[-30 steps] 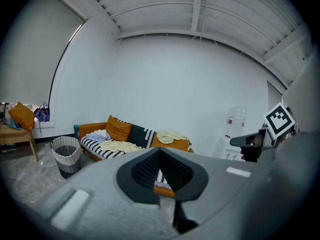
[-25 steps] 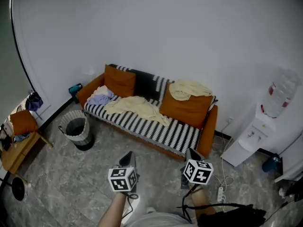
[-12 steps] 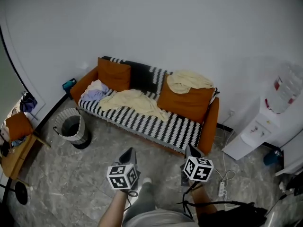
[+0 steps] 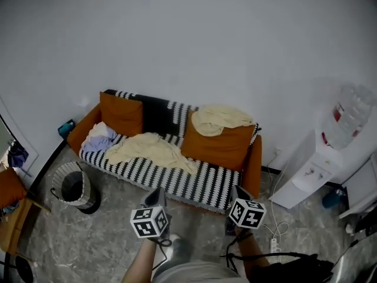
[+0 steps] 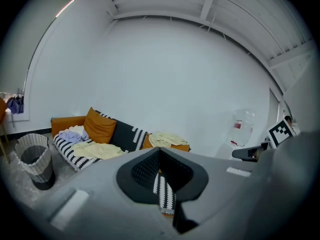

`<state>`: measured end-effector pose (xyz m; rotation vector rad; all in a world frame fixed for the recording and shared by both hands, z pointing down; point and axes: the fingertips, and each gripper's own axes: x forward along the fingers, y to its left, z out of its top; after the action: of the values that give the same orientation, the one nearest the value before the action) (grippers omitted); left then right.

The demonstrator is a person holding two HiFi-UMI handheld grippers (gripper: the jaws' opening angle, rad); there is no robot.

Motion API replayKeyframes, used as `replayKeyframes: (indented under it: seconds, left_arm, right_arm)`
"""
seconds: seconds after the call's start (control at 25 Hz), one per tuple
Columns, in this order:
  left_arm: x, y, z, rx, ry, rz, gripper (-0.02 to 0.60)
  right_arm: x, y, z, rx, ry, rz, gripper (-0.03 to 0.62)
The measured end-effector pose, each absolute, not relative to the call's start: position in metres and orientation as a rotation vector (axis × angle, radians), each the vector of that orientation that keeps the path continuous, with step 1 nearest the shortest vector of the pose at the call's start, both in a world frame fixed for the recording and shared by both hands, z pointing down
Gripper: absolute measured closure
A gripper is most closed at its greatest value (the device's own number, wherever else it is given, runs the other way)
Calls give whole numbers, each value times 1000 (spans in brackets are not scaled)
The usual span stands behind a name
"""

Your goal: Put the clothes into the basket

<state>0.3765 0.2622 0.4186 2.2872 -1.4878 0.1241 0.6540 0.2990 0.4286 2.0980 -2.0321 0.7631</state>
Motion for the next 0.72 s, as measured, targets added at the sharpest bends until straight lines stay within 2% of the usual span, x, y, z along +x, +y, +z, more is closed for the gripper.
replayKeyframes:
  seconds: [0.24,0.52,0.72]
  left_arm:
    - [377,172,411,2324,-1470,128,588]
    - [336,79,419,2237,-1520,69,588]
    - [327,46,435,2185,-1522,99,588]
  right_arm:
    - [660,209,414,2136,-2015,734,591]
    - [617,109,421,2031,-2081,761,591]
    - [615,71,427,2005,-2046,718,591]
